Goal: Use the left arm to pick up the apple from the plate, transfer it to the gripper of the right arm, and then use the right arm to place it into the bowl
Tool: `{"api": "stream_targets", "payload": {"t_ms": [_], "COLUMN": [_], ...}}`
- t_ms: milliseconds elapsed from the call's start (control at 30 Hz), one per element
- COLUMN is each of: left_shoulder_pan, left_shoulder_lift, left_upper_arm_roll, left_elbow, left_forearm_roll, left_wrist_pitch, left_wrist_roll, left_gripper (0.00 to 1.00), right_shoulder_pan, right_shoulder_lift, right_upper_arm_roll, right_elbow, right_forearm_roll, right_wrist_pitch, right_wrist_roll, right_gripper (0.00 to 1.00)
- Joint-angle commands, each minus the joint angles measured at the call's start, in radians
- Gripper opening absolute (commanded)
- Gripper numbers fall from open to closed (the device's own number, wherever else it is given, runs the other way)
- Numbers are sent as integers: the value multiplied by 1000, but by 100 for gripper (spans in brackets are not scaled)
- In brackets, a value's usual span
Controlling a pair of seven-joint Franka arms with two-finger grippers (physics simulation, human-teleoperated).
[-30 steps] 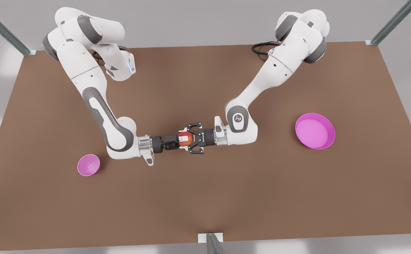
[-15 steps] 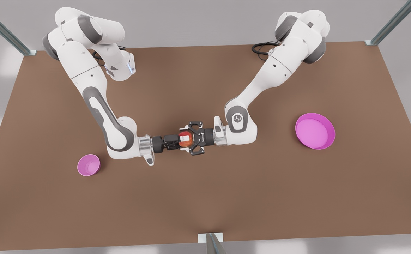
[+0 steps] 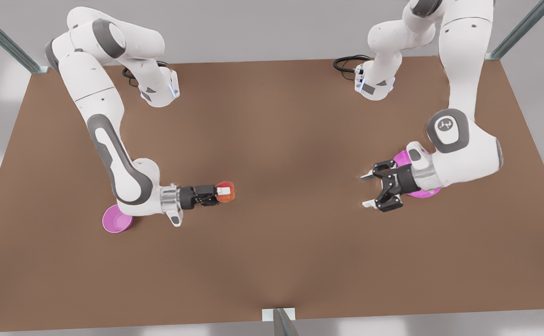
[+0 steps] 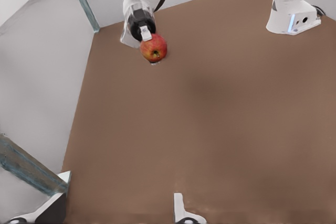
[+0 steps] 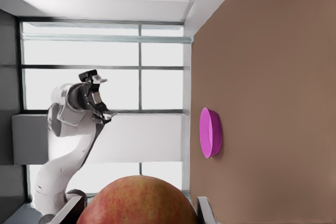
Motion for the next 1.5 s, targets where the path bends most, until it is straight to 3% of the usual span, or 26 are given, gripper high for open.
{"api": "stream_targets", "payload": {"t_ms": [0,67,100,167,200,233,300,400,633,733,1100,1467], "left_shoulder_pan": [7,7,9,10,-43,-209,-215,-214,-214,-212,-212,-209], "left_shoulder_lift": [-16,-16,-28,-54,-115,-152,-266,-197,-186,-186,-189,-190], "left_upper_arm_roll": [40,39,43,86,176,348,350,350,350,350,350,350], "left_elbow": [166,270,309,333,320,252,22,148,154,154,154,154], "left_forearm_roll": [610,745,749,751,742,739,690,688,686,686,683,683], "left_wrist_pitch": [-535,-734,-728,-696,-617,-532,-357,-454,-466,-466,-487,-494], "left_wrist_roll": [-804,-1157,-1495,-1812,-1854,-1883,-1892,-1892,-1892,-1892,-1890,-1889], "left_gripper": [100,100,99,99,100,100,100,100,100,100,100,100], "right_shoulder_pan": [-51,-101,-134,-197,-231,-262,-277,-277,-279,-277,-219,-217], "right_shoulder_lift": [-2,1,3,12,15,29,77,175,297,311,314,319], "right_upper_arm_roll": [-1,-7,-10,-12,-15,-15,-70,-167,-345,-374,-372,-374], "right_elbow": [11,23,24,69,95,123,218,382,598,661,653,643], "right_forearm_roll": [-89,-135,-173,-264,-299,-330,-382,-440,-456,-523,-759,-818], "right_wrist_pitch": [-112,-159,-187,-263,-305,-352,-457,-630,-825,-810,-438,-342], "right_wrist_roll": [64,73,72,84,104,119,119,119,49,1,-112,-165], "right_gripper": [73,73,73,73,73,73,73,73,73,73,73,75]}}
